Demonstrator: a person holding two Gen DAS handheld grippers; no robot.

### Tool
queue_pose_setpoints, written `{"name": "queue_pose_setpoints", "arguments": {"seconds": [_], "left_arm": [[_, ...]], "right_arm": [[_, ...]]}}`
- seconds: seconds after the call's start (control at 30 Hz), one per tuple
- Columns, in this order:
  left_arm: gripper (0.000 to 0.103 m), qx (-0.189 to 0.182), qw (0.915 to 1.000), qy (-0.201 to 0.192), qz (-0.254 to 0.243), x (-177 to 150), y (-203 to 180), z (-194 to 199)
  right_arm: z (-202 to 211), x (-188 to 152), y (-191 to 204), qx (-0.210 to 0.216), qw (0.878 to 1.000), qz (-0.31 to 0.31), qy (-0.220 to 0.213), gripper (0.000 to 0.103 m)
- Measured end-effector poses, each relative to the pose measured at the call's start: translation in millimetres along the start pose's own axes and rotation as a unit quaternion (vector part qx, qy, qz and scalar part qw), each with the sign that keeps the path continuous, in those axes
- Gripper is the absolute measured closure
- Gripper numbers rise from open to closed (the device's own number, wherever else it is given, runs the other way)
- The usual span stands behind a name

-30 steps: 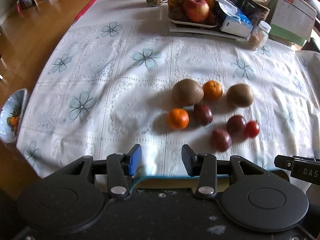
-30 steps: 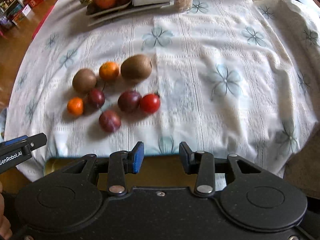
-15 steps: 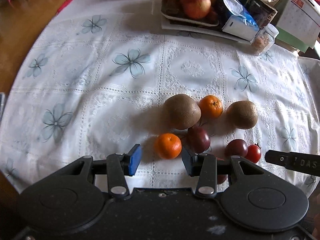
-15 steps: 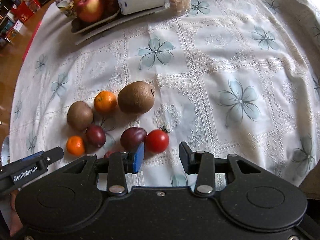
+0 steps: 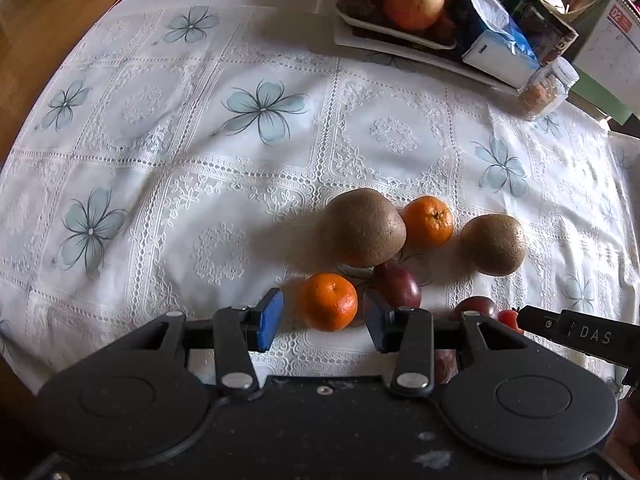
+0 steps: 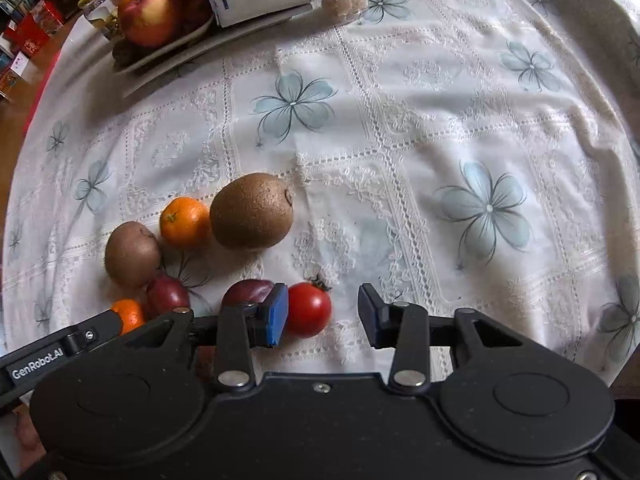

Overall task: Organize fruits
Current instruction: 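Move left gripper to another small orange while right gripper approaches another red tomato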

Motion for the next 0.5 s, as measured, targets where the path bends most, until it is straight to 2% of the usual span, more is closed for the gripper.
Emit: {"name": "queue_pose_setpoints", "arguments": {"seconds": [0.5], "left_arm": [[0.058, 0.003, 0.9998, 0.016, 0.012, 4.7, -3.1, -13.8]], "right_arm": [[-12.4, 2.7, 4.9, 0.016, 1.000, -0.001, 0.013, 0.053]]}}
Point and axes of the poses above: each gripper's, at about its wrist camera, not at the fingertips, and z roughly against the way its jaws point, y to its left, x to its top, the point moved 3 cm from there along -z, roughly the way its jaws point, and after that the axes turned 12 degrees about y, right-handed, at the moved point
